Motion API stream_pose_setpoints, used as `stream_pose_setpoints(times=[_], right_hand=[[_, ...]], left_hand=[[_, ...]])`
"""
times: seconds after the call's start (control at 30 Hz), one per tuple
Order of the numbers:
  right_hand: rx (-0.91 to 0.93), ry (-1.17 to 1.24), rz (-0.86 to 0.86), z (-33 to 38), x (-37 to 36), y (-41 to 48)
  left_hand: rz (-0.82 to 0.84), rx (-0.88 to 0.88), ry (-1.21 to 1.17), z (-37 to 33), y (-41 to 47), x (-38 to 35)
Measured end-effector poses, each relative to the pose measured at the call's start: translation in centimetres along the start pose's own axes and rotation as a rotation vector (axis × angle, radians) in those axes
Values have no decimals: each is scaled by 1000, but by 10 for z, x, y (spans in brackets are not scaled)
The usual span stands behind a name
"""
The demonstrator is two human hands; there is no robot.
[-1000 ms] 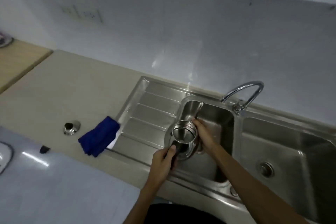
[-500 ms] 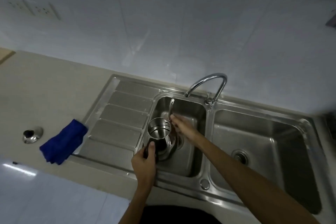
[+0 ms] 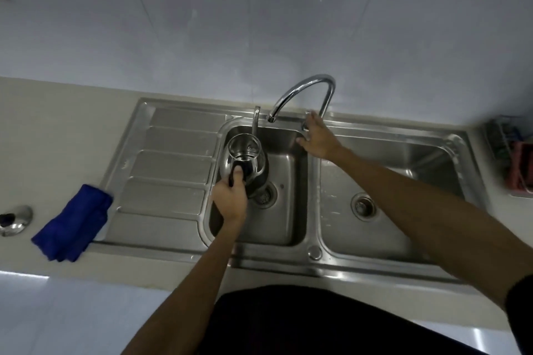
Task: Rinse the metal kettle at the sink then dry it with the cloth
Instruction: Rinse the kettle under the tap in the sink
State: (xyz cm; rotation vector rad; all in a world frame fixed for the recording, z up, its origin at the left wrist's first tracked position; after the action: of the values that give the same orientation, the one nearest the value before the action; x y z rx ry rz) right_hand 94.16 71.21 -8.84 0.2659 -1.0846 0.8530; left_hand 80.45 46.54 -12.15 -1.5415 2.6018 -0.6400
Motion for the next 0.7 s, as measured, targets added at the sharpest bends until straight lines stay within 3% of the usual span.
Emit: stream_pose_setpoints(times=[0.33,0.7], right_hand=[[24,-97,78,-4,-4,11],[-2,-100,128,-9,-2,30]], left_hand=[[105,-2,-55,-6,21,-40],[114,-33,-92,-9,21,-57]])
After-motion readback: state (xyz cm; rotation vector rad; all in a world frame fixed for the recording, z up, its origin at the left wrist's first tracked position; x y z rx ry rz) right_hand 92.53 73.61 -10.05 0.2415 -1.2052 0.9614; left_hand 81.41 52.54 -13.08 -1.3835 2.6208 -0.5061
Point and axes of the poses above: each hand's wrist, its own y-axis towards the middle knuckle, its own x-axis out of the back of the hand, z = x × y, the point moved 4 cm from there along y, towards the middle knuckle, and after that the axes turned 10 degrees about x, right-handed, at the moved point
